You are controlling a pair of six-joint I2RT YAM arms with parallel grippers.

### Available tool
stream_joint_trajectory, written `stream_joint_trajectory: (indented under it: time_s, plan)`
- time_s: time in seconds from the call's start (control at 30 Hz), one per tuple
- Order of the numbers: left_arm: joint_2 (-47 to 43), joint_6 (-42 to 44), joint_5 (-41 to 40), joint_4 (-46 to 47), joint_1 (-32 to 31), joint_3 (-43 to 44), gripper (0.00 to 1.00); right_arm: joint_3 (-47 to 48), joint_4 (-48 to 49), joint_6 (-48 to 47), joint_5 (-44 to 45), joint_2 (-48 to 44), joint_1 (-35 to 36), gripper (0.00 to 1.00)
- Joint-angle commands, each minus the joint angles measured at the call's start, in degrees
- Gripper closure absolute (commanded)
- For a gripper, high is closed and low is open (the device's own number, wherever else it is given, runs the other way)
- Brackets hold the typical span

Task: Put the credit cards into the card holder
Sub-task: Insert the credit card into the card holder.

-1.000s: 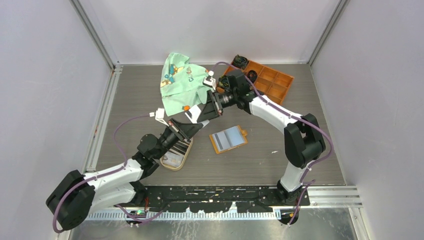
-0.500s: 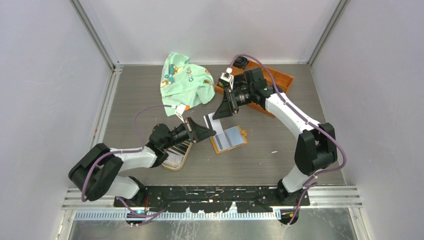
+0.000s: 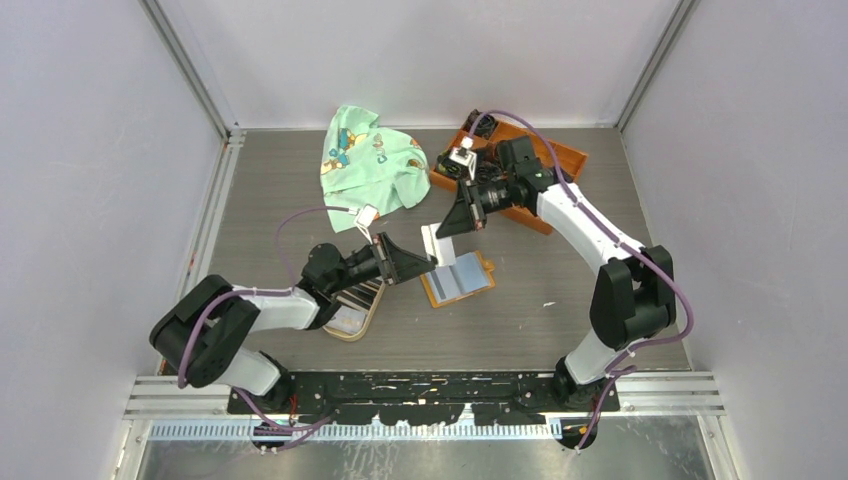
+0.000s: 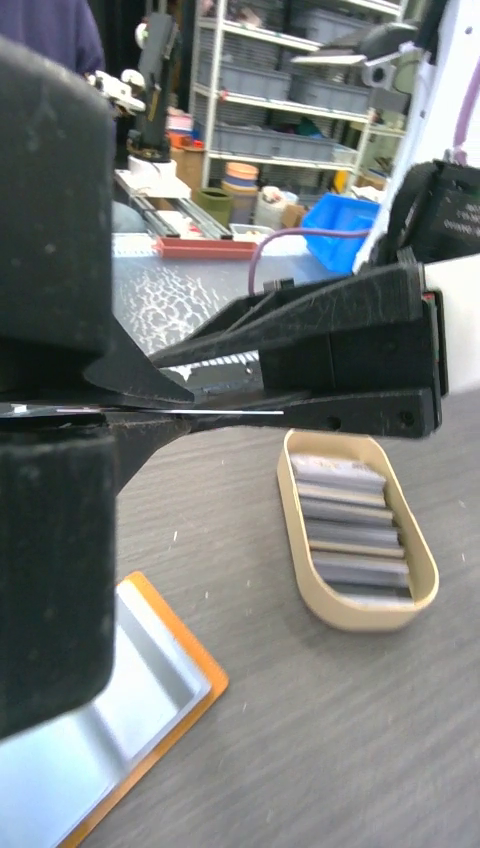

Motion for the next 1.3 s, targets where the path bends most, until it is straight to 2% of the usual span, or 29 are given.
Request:
stream_joint_trajectory:
  time_s: [0.0,0.13,0.23,0.43,0.57,0.77,1.27]
  plan:
    - [-7.2,6.5,-4.8,-11.1,0.5,0.6,0.63,0.2,1.0,-0.7,3.1,-2.4,-4.2,0.96]
    - [-17.2,16.7,-12.5,-37.2,0.4,2.6,0.59,-4.8,0.9,-2.5,11.1,-3.5,-6.2,0.97]
    - [-20.6,18.7,-15.0,-45.6,0.3,3.6,0.58,-9.0,3.3,-2.4,15.4,-3.0,-6.8,0.96]
    - [-17.5,17.4,-16.9,-47.7,-3.5,5.5,0.56,-10.9,6.5,1.3,21.6,3.1,-7.5,0.97]
    - [-13.3,17.5,-25.1,-52.3,-7.6,8.2,0.56,-12.2,8.4,3.1,22.5,5.4,-7.5,0.97]
    - [-7.8,16.0,-31.3,-55.6,-9.4,10.7,0.57,-12.9,9.4,3.9,22.8,7.9,-7.5,0.97]
    - [5.6,12.9,-30.5,-62.0,-9.9,18.8,0.52,-14.5,11.7,5.1,21.0,11.4,-6.9,0.98]
